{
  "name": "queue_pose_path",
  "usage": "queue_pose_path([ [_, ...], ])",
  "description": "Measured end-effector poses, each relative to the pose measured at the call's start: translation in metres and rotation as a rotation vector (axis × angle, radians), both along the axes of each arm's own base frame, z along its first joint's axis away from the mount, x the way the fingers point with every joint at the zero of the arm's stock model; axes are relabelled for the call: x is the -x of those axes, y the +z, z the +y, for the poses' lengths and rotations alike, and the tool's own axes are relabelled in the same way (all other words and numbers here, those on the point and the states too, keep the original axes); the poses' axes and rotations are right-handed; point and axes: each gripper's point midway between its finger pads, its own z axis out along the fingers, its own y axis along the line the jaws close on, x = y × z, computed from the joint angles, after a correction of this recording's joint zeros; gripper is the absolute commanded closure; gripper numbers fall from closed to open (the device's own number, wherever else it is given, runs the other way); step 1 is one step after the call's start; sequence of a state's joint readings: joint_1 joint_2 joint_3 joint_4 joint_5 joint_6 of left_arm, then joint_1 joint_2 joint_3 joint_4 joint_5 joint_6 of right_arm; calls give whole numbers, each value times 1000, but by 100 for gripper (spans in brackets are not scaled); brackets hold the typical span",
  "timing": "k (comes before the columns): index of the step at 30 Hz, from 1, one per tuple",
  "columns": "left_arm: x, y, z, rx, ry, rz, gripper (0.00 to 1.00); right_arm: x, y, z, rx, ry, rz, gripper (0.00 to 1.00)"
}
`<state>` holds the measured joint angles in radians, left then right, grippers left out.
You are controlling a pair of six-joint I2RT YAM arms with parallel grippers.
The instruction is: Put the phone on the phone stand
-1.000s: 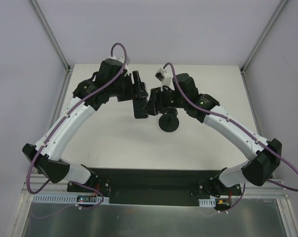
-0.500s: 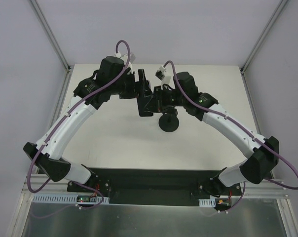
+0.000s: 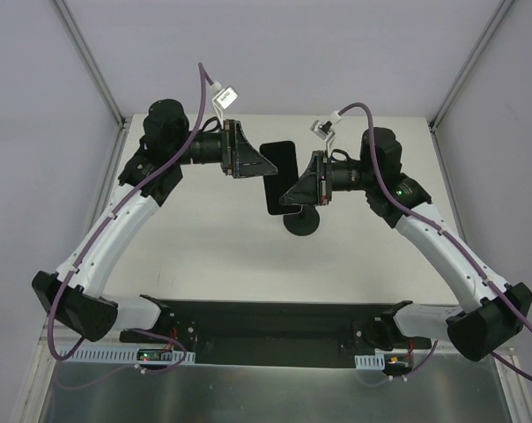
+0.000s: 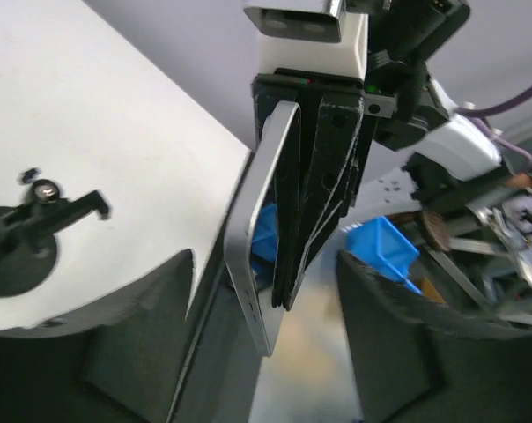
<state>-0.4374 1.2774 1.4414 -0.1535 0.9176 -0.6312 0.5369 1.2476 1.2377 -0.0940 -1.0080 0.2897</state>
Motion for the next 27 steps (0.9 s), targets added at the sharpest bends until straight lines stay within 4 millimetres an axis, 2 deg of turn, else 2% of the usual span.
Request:
queue_pose_path([
  [4, 8, 4, -17, 49, -132, 15, 58, 10, 11, -1, -34, 47, -10, 99],
  [6, 9, 7, -20, 68, -162, 17, 63, 11, 13, 0, -41, 54, -6, 99],
  [7, 10, 10, -22, 81, -177, 16, 69, 11, 14, 0, -45, 58, -8, 99],
  [10, 12, 22, -24, 132, -211, 9, 81, 13, 17, 0, -55, 70, -9, 99],
  [13, 12, 27, -26, 164, -235, 13, 82, 15, 21, 0, -69, 83, -29, 99],
  [16, 11, 27, -29, 176, -250, 26, 93, 16, 20, 1, -71, 87, -28, 99],
  [17, 10, 27, -29, 178, -252, 31, 100, 16, 21, 1, -72, 89, -29, 99],
  [18, 10, 27, -29, 178, -255, 30, 100, 16, 21, 1, -72, 88, -24, 96],
  [19, 10, 27, -29, 178, -256, 26, 100, 16, 21, 1, -71, 89, -20, 80],
  [20, 10, 26, -29, 178, -256, 26, 100, 16, 21, 1, -71, 88, -21, 42],
  [21, 9, 25, -29, 174, -254, 20, 100, 15, 20, 1, -68, 82, -22, 29],
  [23, 6, 18, -31, 144, -231, 24, 100, 11, 13, 1, -43, 49, -20, 9],
  [24, 2, 13, -31, 122, -206, 24, 100, 6, 8, 1, -22, 13, -23, 2],
  [27, -21, -9, -30, 19, -25, 33, 100, -15, -16, -9, 89, -174, -13, 4],
])
